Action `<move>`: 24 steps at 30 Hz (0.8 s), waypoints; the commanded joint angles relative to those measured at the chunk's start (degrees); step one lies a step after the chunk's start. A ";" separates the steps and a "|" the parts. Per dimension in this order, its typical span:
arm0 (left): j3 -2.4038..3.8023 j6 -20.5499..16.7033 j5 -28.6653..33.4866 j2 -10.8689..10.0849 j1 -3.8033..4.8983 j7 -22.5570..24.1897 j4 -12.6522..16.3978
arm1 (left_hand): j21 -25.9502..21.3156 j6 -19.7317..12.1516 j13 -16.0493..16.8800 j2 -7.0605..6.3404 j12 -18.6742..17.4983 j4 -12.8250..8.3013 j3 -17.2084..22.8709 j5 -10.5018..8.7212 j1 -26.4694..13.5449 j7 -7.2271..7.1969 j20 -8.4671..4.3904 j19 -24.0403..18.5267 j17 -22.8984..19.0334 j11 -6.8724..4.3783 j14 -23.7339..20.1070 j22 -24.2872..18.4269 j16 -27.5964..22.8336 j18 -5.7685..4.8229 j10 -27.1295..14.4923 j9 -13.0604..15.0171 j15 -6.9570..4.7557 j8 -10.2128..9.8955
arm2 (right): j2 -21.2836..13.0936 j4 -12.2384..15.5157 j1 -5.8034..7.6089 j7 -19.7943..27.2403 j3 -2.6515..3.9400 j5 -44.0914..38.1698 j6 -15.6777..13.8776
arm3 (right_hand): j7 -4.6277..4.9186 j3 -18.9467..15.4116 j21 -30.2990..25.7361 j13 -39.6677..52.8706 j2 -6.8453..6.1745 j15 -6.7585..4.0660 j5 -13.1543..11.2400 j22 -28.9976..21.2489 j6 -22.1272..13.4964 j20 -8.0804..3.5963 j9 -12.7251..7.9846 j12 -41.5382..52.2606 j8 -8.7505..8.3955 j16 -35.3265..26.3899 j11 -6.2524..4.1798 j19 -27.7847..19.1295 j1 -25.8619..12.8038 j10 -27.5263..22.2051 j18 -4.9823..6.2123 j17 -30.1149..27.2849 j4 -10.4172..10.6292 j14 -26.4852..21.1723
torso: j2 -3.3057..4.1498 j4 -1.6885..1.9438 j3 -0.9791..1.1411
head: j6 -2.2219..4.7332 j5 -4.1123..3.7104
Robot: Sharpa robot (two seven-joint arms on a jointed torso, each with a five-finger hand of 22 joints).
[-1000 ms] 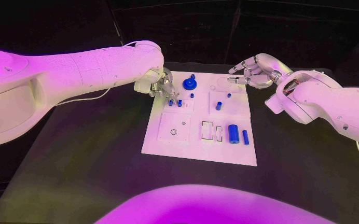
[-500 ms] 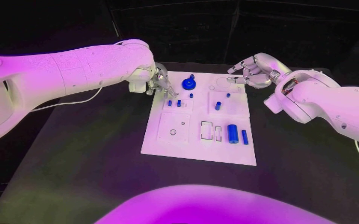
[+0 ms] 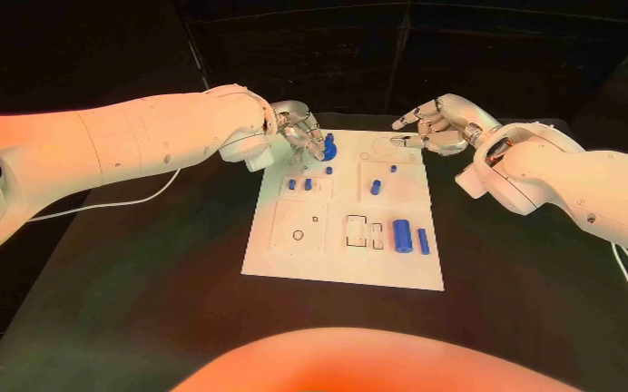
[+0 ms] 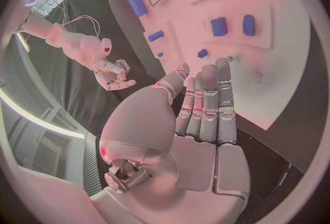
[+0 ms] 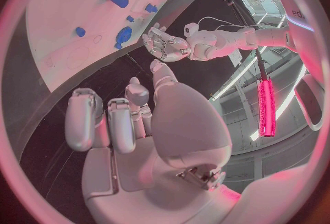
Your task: Assemble the parts on the task board
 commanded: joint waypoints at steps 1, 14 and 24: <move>-0.11 -7.16 -10.51 0.70 -0.94 14.23 -0.43 | -0.18 1.19 -3.27 -1.36 -3.71 -0.78 0.08 -0.14 0.11 -0.03 0.43 1.24 -1.29 0.18 1.64 -0.39 -0.87 -0.32 -0.57 -1.82 0.06 -1.50 | -0.01 0.05 0.08 1.16 0.03 0.16 -1.57 | -0.12 -0.03 -1.21 -4.97 0.74 -0.46 0.47 -1.59 -0.06 0.05 -0.04 -4.62 0.52 -1.50 -0.09 -1.14 0.35 -3.63 0.65 8.04 0.29 3.91 | 0.04 -0.04 -0.07 | 0.78 -0.45; -0.23 -7.06 -30.57 4.15 -3.10 17.42 -5.00 | 2.94 8.59 -15.88 -3.82 -14.50 -1.48 1.12 -0.12 0.30 -1.33 -0.43 13.75 15.92 -1.04 20.10 -0.33 14.67 0.75 7.45 -10.50 -1.66 -9.04 | 0.32 -0.08 0.07 2.13 0.03 0.32 -3.00 | -0.32 0.11 -4.05 -15.34 0.79 -0.61 1.15 -5.85 0.72 -0.07 0.02 -14.38 1.05 -4.41 -0.25 -3.19 1.07 -9.59 1.46 5.18 0.71 2.83 | 0.04 -0.07 0.04 | 1.81 -0.68; -0.21 -5.17 -35.14 6.11 -3.73 16.28 -7.65 | 4.73 10.62 -19.38 -4.38 -17.85 -1.77 1.90 -0.12 0.38 -1.55 -0.65 16.09 21.26 -0.99 21.90 0.94 19.36 0.68 8.07 -12.71 -1.72 -11.00 | 0.48 -0.13 0.07 2.16 0.03 0.37 -3.06 | -0.31 0.12 -4.09 -15.45 0.78 -0.62 1.19 -5.88 0.66 -0.08 0.01 -14.47 1.03 -4.45 -0.25 -3.19 1.11 -9.56 1.46 5.15 0.73 2.82 | 0.04 -0.09 0.06 | 1.90 -0.77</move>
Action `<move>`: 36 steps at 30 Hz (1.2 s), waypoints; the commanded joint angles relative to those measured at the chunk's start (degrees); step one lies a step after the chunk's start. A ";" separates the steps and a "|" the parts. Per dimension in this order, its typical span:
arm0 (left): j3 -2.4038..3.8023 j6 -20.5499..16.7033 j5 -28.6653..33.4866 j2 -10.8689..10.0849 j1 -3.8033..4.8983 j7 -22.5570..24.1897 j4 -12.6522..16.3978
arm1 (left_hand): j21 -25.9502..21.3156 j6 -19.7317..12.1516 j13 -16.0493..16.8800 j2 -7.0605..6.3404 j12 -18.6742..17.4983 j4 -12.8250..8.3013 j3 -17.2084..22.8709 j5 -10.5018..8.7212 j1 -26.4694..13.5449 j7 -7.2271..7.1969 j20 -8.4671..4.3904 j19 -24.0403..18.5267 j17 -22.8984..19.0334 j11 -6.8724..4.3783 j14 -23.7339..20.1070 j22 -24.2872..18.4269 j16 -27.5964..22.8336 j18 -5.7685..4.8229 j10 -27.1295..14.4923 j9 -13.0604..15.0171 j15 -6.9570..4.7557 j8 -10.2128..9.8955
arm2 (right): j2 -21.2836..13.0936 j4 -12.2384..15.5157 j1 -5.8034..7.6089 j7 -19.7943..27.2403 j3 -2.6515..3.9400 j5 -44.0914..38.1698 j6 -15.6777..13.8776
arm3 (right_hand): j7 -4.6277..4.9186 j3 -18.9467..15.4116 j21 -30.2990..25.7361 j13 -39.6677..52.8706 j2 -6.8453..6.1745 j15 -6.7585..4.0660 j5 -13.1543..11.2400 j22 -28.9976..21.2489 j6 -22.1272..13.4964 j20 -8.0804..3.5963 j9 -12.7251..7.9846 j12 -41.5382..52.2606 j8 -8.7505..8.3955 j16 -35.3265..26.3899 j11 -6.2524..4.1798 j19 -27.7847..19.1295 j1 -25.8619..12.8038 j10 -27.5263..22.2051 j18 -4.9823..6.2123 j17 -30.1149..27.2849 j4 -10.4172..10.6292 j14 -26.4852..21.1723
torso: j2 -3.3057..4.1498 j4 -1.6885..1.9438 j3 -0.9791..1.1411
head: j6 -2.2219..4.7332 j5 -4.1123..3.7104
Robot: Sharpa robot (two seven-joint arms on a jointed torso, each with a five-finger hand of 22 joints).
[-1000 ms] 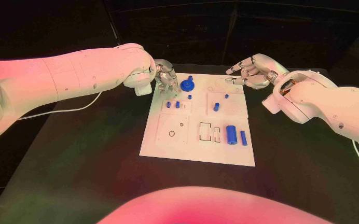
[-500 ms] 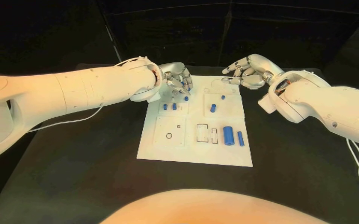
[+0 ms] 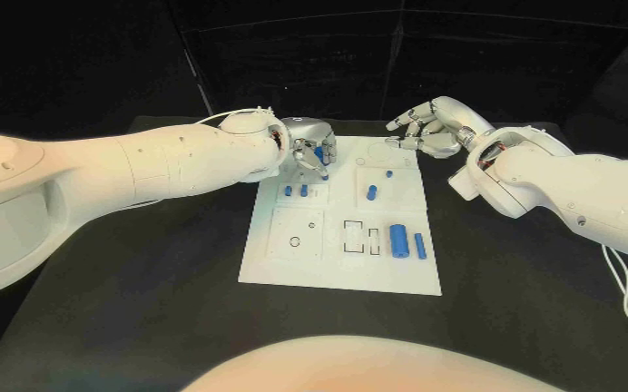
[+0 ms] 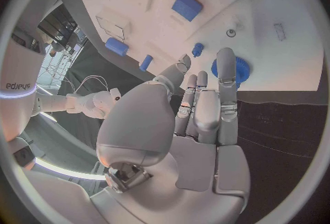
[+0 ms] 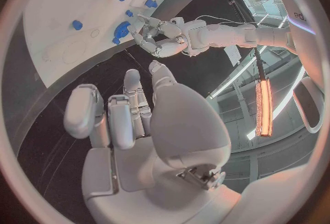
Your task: Assemble the parts on the task board
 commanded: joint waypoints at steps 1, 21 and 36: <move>0.05 1.16 -4.57 0.41 -0.08 0.46 -0.57 | 0.56 0.70 -0.45 -0.63 -0.37 0.00 0.33 -0.12 -0.10 -0.19 0.03 0.61 0.46 -0.05 0.48 0.20 0.60 0.68 0.30 -0.27 -0.10 -0.38 | 0.08 0.04 0.09 0.75 0.04 0.27 -0.84 | 0.01 0.09 -0.34 -0.05 0.10 -0.41 0.25 -0.05 0.34 -0.08 0.00 -0.30 0.29 -0.28 0.06 -0.29 0.42 -0.50 0.58 5.16 0.40 3.04 | -0.01 -0.02 0.01 | -0.08 -0.02; 0.08 3.86 -5.37 1.89 -0.65 -1.48 -2.47 | 3.53 2.67 -2.35 -0.07 -1.71 0.02 1.54 -0.12 0.16 -0.29 -0.18 2.53 0.55 -0.21 0.99 3.04 1.32 0.27 2.76 -1.45 -0.27 -1.26 | 0.39 -0.07 0.08 0.70 0.04 0.40 -0.55 | 0.02 0.10 -0.34 -0.08 0.10 -0.41 0.29 -0.02 0.28 -0.09 -0.02 -0.31 0.27 -0.23 0.07 -0.27 0.44 -0.40 0.58 5.22 0.44 3.06 | -0.03 0.02 -0.01 | -0.44 -0.21; 0.10 6.11 -5.37 2.92 -1.05 -1.37 -3.57 | 5.05 4.05 -3.26 0.20 -2.33 0.22 2.32 -0.14 -0.08 -0.39 -0.29 3.01 -0.20 -0.41 0.94 4.73 1.19 0.03 4.61 -1.98 -0.42 -1.60 | 0.59 -0.13 0.08 0.55 0.04 0.42 -0.23 | 0.02 0.10 -0.33 0.13 0.11 -0.41 0.31 0.01 0.26 -0.09 -0.03 -0.11 0.26 -0.23 0.07 -0.25 0.44 -0.20 0.57 5.22 0.46 3.06 | -0.03 0.00 0.05 | -0.71 -0.23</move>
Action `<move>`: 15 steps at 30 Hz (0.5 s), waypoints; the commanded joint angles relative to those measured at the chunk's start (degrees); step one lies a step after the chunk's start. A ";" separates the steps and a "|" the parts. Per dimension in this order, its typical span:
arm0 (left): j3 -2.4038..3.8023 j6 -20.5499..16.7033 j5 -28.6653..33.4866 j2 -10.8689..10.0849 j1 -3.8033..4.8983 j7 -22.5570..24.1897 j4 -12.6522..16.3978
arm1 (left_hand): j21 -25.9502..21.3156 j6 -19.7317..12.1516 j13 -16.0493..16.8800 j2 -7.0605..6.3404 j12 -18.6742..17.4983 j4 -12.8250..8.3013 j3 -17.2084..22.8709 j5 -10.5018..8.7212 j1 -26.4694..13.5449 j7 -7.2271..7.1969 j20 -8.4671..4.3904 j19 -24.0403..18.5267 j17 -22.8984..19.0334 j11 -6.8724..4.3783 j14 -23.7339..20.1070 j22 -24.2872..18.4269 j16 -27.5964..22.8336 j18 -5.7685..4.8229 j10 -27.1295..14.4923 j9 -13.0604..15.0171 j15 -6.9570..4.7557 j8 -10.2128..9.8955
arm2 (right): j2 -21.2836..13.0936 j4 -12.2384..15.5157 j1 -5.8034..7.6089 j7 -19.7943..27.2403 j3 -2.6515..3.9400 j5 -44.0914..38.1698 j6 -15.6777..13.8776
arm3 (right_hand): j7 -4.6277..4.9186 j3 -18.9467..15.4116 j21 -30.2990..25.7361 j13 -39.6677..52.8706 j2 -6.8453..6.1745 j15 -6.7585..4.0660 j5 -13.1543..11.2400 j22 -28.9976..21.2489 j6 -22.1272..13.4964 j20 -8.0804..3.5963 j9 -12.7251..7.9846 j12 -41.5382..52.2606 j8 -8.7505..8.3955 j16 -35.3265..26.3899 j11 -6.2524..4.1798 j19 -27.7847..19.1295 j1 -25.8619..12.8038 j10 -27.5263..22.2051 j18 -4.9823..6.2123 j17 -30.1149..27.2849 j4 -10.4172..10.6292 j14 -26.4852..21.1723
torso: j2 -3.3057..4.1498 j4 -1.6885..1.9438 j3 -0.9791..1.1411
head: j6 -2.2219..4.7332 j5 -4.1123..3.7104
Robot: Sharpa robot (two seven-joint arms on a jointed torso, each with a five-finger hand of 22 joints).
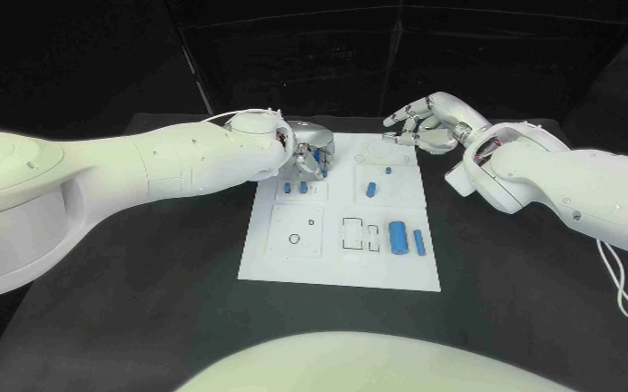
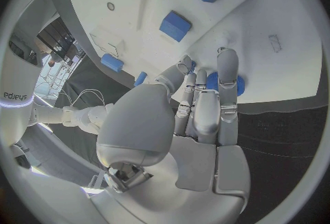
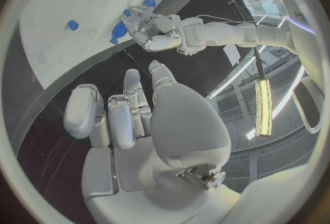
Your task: Assemble the parts on the task board
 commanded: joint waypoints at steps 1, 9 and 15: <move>0.04 1.46 -0.39 0.15 -0.05 -0.18 -0.09 | 0.43 0.44 -0.17 0.18 -0.46 0.20 0.34 -0.14 -0.18 0.02 0.07 0.42 -0.20 -0.04 0.32 0.38 0.07 0.01 0.59 -0.14 -0.23 -0.44 | 0.04 0.06 0.09 0.38 0.04 0.21 -0.09 | 0.02 -0.06 -0.33 0.06 0.11 -0.42 0.31 -0.01 0.26 -0.09 -0.03 -0.12 0.27 -0.23 0.07 -0.26 0.44 -0.21 0.58 5.18 0.30 3.06 | 0.01 -0.02 0.02 | -0.07 -0.08; 0.05 1.88 -0.39 0.47 -0.26 -0.40 -0.13 | 0.75 0.57 -0.31 0.12 -0.60 0.28 0.34 -0.15 -0.34 0.00 0.05 0.51 -0.64 -0.07 0.25 0.74 -0.10 -0.05 0.77 -0.23 -0.25 -0.53 | 0.06 0.06 0.09 0.35 0.04 0.21 -0.04 | 0.02 -0.05 -0.32 0.22 0.15 -0.42 0.33 0.04 0.24 -0.10 -0.04 0.08 0.27 -0.18 0.06 -0.22 0.43 0.06 0.56 5.24 0.36 3.09 | -0.02 -0.01 0.04 | -0.17 -0.06; 0.06 2.44 -0.39 0.59 -0.34 -1.14 -0.10 | 1.17 0.81 -0.52 0.30 -0.80 0.46 0.48 -0.15 -0.48 0.05 0.03 0.64 -0.84 -0.09 0.25 1.20 -0.14 -0.12 1.13 -0.37 -0.27 -0.65 | 0.08 0.07 0.09 0.35 0.04 0.21 -0.05 | 0.02 -0.04 -0.27 0.32 0.16 -0.42 0.33 0.14 0.25 -0.10 -0.04 0.18 0.28 -0.10 0.06 -0.17 0.44 0.17 0.54 5.34 0.37 3.12 | -0.02 -0.01 0.02 | -0.19 -0.10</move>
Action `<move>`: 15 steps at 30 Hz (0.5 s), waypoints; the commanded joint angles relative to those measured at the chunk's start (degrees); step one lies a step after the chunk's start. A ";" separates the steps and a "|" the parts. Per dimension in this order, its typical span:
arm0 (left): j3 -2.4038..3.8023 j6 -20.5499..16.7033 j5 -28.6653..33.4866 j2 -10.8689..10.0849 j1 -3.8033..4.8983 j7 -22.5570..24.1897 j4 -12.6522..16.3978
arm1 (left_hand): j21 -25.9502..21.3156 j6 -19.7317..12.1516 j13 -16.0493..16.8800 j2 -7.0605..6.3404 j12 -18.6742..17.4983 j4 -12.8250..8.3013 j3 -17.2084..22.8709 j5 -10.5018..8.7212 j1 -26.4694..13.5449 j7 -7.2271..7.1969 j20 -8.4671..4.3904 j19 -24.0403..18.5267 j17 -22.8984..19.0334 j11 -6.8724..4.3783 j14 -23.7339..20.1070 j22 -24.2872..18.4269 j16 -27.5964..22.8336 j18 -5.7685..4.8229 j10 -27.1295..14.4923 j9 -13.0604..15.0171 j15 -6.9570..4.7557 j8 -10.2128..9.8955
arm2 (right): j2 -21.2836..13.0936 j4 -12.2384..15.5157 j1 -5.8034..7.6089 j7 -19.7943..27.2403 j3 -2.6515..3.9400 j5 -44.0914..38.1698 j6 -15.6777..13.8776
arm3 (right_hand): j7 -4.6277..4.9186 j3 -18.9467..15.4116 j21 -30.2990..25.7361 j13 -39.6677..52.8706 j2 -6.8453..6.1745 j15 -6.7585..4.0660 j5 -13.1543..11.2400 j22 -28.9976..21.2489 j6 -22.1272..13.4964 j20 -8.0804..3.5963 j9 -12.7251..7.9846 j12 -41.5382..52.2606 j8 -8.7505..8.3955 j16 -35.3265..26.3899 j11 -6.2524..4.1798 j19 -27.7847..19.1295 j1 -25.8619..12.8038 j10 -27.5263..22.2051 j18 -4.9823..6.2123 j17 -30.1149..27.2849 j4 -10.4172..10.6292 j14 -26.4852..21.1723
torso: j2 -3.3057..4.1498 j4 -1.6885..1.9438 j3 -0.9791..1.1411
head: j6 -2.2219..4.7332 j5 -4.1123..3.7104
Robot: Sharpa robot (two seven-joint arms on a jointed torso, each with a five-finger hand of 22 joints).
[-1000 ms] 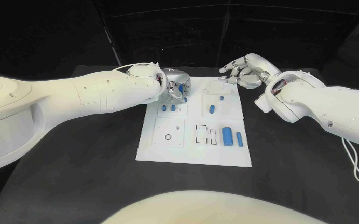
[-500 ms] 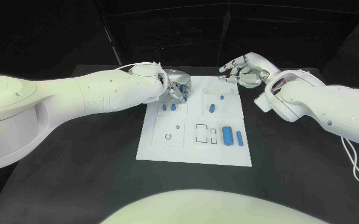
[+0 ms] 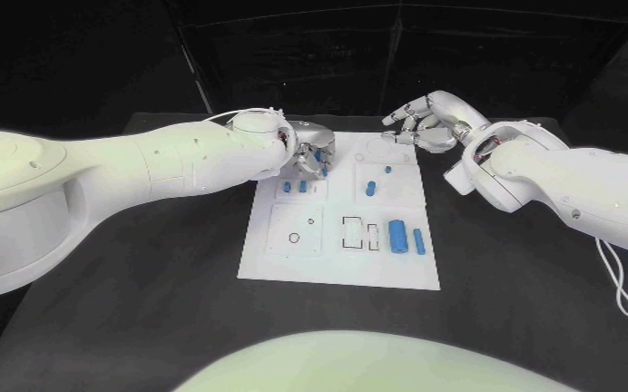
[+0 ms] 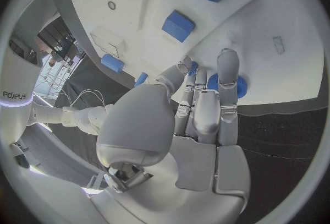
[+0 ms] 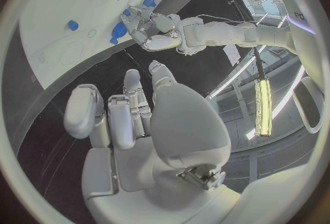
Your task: Assemble the parts on the task board
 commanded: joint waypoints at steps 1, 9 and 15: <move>-0.12 1.85 -0.33 0.17 -0.24 -1.05 0.02 | 0.67 0.58 -0.23 0.50 -0.20 0.21 0.30 -0.15 -0.46 0.05 -0.09 0.44 -0.19 -0.01 0.26 0.44 -0.16 -0.16 0.69 -0.13 -0.29 -0.35 | 0.05 0.07 0.09 0.38 0.04 0.19 -0.06 | 0.02 -0.04 -0.27 0.05 0.16 -0.42 0.33 0.05 0.25 -0.10 -0.04 0.18 0.28 -0.10 0.06 -0.17 0.44 0.17 0.55 5.35 0.37 3.12 | -0.01 0.00 0.01 | -0.04 -0.02; -0.12 1.67 -0.33 0.36 -0.27 -1.63 -0.19 | 2.49 2.65 -0.77 1.87 -0.68 0.27 1.86 -0.15 0.31 -0.31 -0.33 1.06 -0.54 -0.57 0.41 2.41 -0.15 -0.44 3.29 -0.38 -0.69 -0.34 | 0.06 0.15 0.10 0.34 0.04 0.19 -0.03 | 0.00 -0.02 -0.23 0.29 0.24 -0.44 0.37 0.15 0.28 -0.11 -0.04 0.48 0.31 -0.05 0.04 -0.09 0.43 0.58 0.53 5.41 0.45 3.16 | 0.04 -0.07 0.01 | -0.11 -0.12; -0.11 -0.04 -0.33 0.39 -0.28 -1.61 -0.41 | 3.58 3.66 -0.95 2.87 -0.97 -1.54 4.15 -0.15 3.24 -0.12 -0.64 1.19 -0.72 -0.74 0.39 3.62 -0.18 -0.63 4.83 -0.50 -0.96 -0.47 | -0.01 0.19 0.10 0.33 0.04 0.20 -0.06 | 0.00 -0.01 -0.25 0.55 0.26 -0.44 0.38 0.12 0.29 -0.12 -0.04 0.73 0.32 -0.05 0.04 -0.09 0.43 0.81 0.53 5.41 0.48 3.16 | -0.02 0.00 -0.03 | -0.16 -0.25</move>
